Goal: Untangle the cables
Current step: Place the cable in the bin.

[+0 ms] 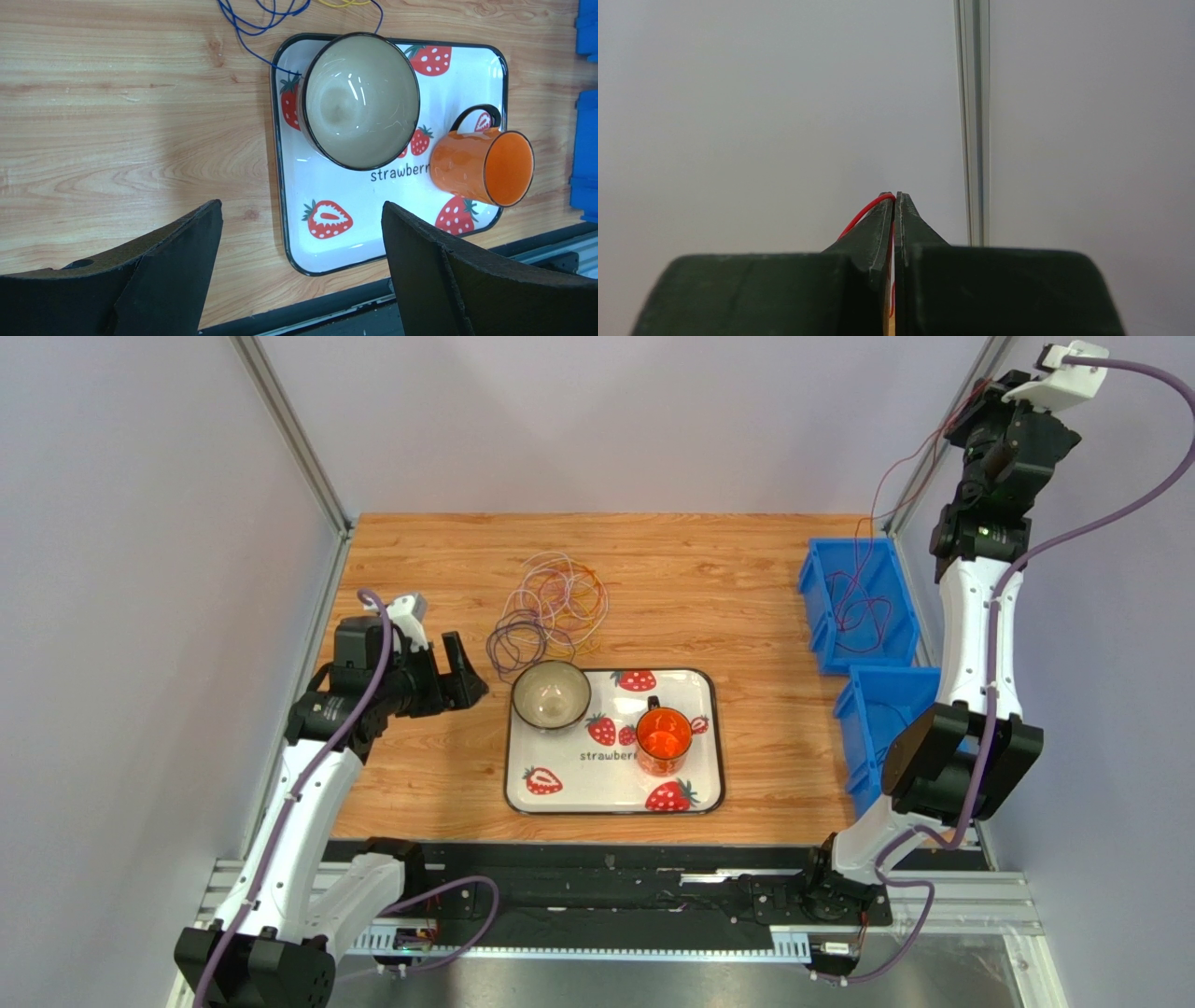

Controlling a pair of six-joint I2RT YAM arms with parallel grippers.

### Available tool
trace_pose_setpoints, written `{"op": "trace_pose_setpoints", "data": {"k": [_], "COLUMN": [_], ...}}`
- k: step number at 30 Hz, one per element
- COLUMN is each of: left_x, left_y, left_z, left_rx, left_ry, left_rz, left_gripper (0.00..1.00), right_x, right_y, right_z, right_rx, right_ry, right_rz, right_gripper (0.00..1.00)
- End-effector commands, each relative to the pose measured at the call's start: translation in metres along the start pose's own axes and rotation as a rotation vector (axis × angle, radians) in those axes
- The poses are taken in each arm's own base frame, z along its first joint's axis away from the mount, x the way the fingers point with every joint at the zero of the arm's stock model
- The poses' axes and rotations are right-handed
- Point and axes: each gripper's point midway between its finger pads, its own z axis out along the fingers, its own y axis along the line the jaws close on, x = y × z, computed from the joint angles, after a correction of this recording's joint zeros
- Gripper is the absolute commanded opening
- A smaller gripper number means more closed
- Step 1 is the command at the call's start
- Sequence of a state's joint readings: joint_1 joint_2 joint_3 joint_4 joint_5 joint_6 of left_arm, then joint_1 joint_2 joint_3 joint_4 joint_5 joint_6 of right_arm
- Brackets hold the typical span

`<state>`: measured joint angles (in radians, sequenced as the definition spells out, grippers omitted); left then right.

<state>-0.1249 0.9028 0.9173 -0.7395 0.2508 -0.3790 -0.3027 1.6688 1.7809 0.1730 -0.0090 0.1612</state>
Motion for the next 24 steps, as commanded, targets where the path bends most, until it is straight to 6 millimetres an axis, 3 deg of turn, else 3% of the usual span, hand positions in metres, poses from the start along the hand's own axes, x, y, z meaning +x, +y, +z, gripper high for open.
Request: {"op": "trace_pose_setpoints", "data": {"k": [1, 6, 24], "left_x": [-0.003, -0.003, -0.003], "left_y": [-0.002, -0.003, -0.005], "left_z": [-0.003, -0.004, -0.005], "left_rx": [0.003, 0.008, 0.017], "left_ry": [-0.022, -0.025, -0.030], "left_rz": [0.017, 0.019, 0.020], "left_gripper": [0.91, 0.91, 0.90], "right_x": [0.011, 0.028, 0.132], "right_y": [-0.006, -0.021, -0.047], "right_z": [0.002, 0.000, -0.011], "right_rx": [0.019, 0.088, 0.168], "right_ry": [0.022, 0.068, 0.289], "right_rz": [0.009, -0.002, -0.005], "right_gripper": [0.00, 0.00, 0.00]}}
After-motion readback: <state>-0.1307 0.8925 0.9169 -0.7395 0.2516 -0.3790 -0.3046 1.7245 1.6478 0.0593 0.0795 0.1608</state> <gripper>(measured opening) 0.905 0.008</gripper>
